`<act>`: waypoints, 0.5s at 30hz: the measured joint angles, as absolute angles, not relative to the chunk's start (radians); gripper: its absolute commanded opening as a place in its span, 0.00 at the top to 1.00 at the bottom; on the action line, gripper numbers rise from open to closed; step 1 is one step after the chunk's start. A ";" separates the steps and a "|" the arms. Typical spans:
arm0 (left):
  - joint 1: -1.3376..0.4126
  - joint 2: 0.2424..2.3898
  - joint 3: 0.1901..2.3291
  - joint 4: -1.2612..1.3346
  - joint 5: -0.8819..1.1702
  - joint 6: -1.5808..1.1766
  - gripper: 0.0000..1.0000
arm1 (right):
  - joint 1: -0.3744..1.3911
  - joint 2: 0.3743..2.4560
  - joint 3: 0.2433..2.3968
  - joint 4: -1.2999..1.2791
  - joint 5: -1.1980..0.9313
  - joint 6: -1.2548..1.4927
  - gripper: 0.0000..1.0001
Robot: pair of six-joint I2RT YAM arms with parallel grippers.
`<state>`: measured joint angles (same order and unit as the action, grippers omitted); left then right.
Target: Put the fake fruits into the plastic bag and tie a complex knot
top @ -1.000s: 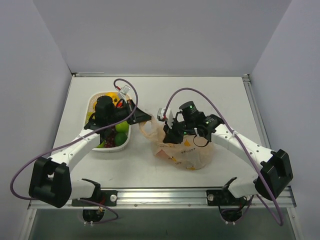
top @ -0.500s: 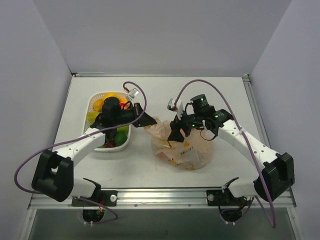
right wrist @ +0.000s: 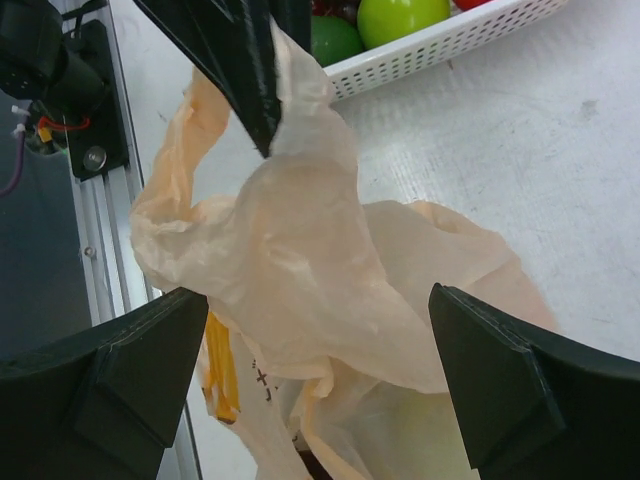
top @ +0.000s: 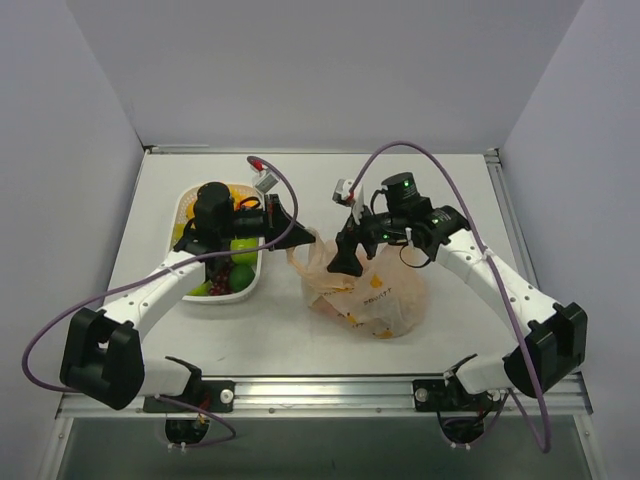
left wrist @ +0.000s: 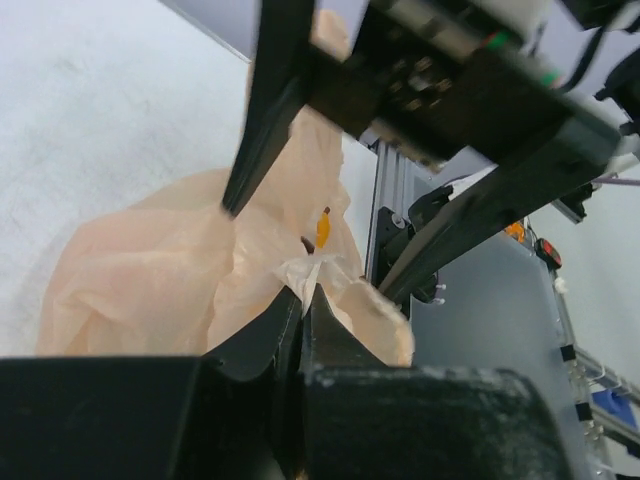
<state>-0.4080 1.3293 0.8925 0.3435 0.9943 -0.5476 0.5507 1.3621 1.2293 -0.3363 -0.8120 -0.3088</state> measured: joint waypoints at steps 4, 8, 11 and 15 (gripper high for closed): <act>-0.421 1.349 0.957 0.360 1.052 -0.493 0.92 | 0.580 1.430 1.229 -0.334 -0.817 -0.320 0.00; -0.433 1.382 0.989 0.374 1.100 -0.457 0.90 | 0.601 1.451 1.221 -0.305 -0.825 -0.318 0.04; -0.442 1.402 0.990 0.389 1.116 -0.441 0.85 | 0.607 1.451 1.220 -0.271 -0.834 -0.305 0.38; -0.450 1.406 0.984 0.436 1.108 -0.431 0.65 | 0.609 1.454 1.209 -0.202 -0.851 -0.248 0.99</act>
<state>-0.4503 1.4059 0.9840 0.4362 1.1080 -0.4309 0.6094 1.4540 1.2091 -0.2024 -0.8509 -0.2478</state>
